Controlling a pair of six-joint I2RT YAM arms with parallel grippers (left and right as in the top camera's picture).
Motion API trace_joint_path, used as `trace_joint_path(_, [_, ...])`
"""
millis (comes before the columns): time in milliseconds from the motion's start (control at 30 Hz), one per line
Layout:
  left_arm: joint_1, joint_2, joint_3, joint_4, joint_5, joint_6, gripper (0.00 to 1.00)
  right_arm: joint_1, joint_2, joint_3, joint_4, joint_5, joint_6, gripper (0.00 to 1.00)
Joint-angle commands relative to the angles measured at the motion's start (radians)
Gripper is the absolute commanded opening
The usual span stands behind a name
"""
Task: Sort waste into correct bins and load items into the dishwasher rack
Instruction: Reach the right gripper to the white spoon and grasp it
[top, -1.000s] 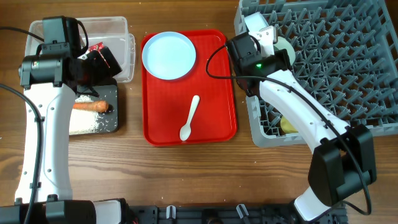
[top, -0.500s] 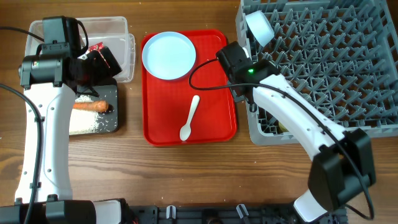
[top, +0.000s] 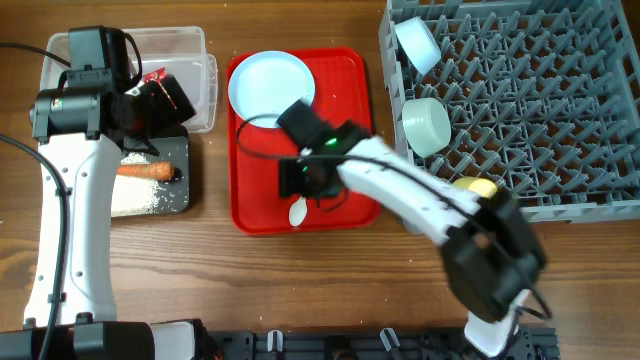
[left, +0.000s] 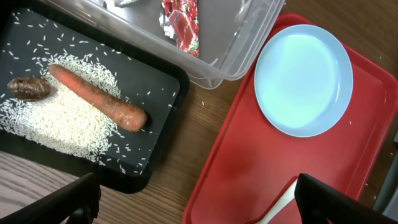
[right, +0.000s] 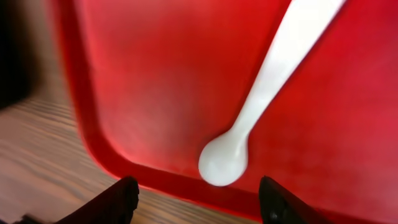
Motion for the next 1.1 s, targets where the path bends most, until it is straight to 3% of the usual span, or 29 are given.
trace_joint_path(0, [0.004, 0.007, 0.016, 0.003, -0.010, -0.013, 1.00, 0.024, 0.119, -0.008, -0.020, -0.014, 0.112, 0.65])
trace_joint_path(200, [0.004, 0.007, 0.016, 0.003, -0.010, -0.013, 1.00, 0.034, 0.194, -0.008, 0.011, -0.087, 0.156, 0.60])
trace_joint_path(433, [0.004, 0.007, 0.016, 0.003, -0.010, -0.013, 1.00, 0.015, 0.208, -0.008, 0.074, -0.071, 0.155, 0.23])
trace_joint_path(633, [0.004, 0.007, 0.016, 0.003, -0.010, -0.013, 1.00, -0.025, 0.208, -0.008, 0.097, -0.053, 0.133, 0.06])
trace_joint_path(800, [0.004, 0.007, 0.016, 0.002, -0.010, -0.013, 1.00, -0.051, 0.206, 0.005, 0.097, -0.053, 0.083, 0.04])
trace_joint_path(933, [0.004, 0.007, 0.016, 0.002, -0.010, -0.013, 1.00, -0.100, 0.136, 0.059, -0.028, 0.019, -0.079, 0.04])
trace_joint_path(1067, [0.004, 0.007, 0.016, 0.003, -0.010, -0.013, 1.00, -0.110, -0.061, 0.062, -0.082, 0.125, -0.278, 0.04])
